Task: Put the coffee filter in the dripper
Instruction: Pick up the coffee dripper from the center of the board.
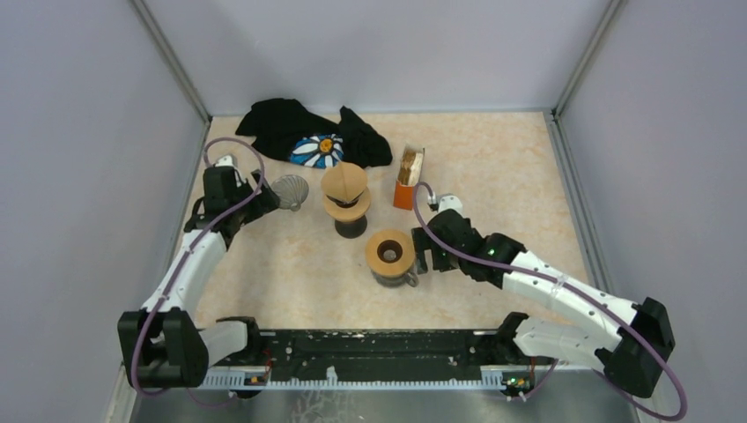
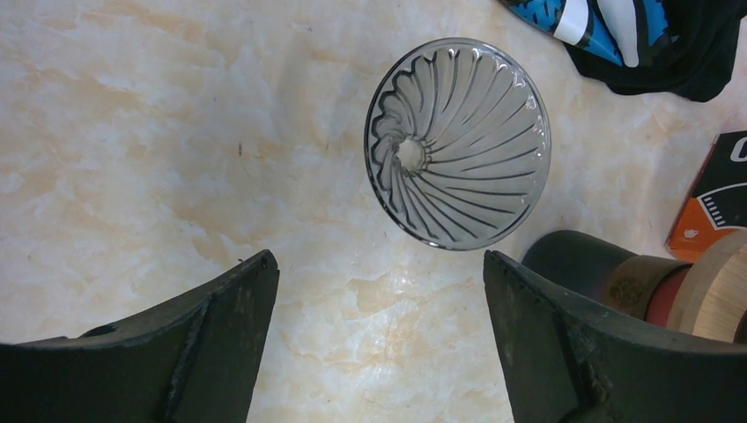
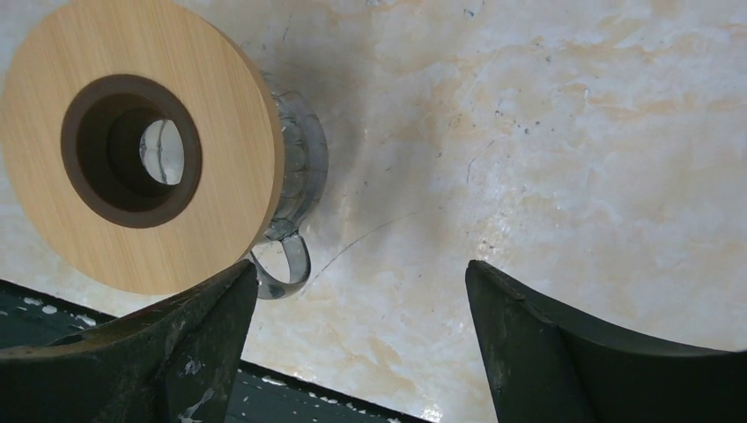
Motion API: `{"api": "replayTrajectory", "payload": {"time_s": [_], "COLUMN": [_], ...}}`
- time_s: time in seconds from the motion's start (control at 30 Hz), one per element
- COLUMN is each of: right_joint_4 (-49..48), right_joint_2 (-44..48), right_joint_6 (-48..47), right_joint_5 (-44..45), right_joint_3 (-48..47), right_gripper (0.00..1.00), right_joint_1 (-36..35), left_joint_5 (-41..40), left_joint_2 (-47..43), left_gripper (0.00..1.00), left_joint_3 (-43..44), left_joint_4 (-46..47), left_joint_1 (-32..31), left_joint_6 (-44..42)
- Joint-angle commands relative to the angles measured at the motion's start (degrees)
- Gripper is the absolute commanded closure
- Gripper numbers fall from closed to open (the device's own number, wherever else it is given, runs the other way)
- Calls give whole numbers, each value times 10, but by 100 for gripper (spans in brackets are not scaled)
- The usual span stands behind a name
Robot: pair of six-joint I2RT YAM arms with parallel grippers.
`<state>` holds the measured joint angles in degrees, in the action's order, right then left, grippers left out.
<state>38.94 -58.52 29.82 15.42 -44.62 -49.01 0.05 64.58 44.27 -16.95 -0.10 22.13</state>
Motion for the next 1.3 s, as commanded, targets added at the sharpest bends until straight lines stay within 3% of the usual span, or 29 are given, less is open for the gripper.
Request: {"api": "replayTrajectory", "payload": {"time_s": [0.0, 0.23, 0.77, 1.0, 1.27], "right_joint_4": [-35, -52, -58, -61, -58], "right_joint_2": [41, 86, 113, 114, 115], "right_joint_6": [8, 3, -12, -13, -11], "right_joint_5": [44, 74, 87, 86, 83], "right_joint_3": [5, 26, 46, 48, 43], "right_gripper": [12, 12, 12, 12, 12], "right_joint_1": [-5, -5, -5, -5, -5], "left_joint_5": [19, 40, 184, 232, 253], "left_joint_2": [37, 127, 256, 280, 256], "left_gripper": [10, 18, 50, 63, 85], "left_joint_3": [49, 93, 120, 122, 111], "left_joint_4": [-2, 2, 53, 63, 64], "left_joint_1": [5, 7, 70, 80, 84], "left_joint_6": [5, 19, 64, 71, 74]}}
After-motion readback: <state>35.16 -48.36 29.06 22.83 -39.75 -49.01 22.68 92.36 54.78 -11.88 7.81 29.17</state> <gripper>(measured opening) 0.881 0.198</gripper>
